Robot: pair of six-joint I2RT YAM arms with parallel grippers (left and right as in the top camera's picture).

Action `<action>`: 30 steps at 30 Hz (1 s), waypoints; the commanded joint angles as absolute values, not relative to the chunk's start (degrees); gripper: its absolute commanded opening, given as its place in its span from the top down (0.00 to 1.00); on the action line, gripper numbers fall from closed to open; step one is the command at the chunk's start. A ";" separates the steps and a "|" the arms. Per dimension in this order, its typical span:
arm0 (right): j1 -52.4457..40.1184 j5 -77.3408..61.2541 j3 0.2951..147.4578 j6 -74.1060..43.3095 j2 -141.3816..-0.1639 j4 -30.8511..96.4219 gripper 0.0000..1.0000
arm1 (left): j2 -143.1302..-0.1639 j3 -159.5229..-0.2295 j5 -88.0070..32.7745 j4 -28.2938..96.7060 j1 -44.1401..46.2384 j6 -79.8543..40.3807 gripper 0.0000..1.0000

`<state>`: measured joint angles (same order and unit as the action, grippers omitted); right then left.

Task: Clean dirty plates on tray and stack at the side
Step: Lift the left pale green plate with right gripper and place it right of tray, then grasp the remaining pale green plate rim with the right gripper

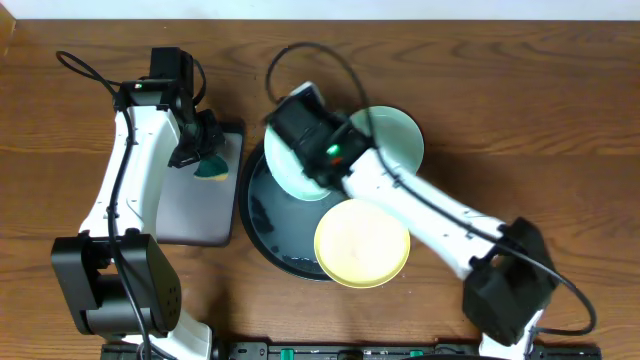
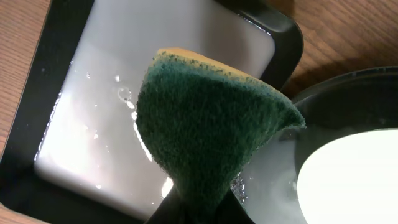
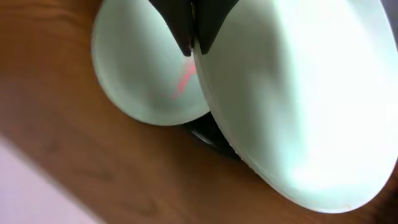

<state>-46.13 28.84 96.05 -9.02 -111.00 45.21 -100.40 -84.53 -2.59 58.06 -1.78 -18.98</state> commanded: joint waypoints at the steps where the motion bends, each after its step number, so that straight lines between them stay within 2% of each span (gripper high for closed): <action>1: -37.74 10.83 96.86 -11.38 -103.09 45.54 0.99 | -99.66 -85.62 -1.91 58.04 -1.96 -17.85 0.93; 6: -23.92 -0.60 96.86 -11.38 -97.10 48.82 0.99 | -99.66 -85.62 -1.89 58.02 -1.96 -17.85 0.93; 12: -6.94 -1.43 96.86 -11.16 -94.28 61.32 0.99 | -99.66 -85.62 -1.91 58.04 -1.91 -17.85 0.92; 17: 5.10 -1.61 94.41 -11.09 -95.46 66.26 0.99 | -99.66 -85.62 -1.91 58.02 -1.91 -17.85 0.93; 24: 12.93 -1.61 81.84 -11.07 -96.03 58.85 0.99 | -99.66 -85.62 -1.91 58.02 -1.91 -17.85 0.93; 30: 13.93 -2.00 68.27 -8.40 -96.03 46.22 0.99 | -99.66 -85.62 -1.91 58.00 -1.91 -17.85 0.93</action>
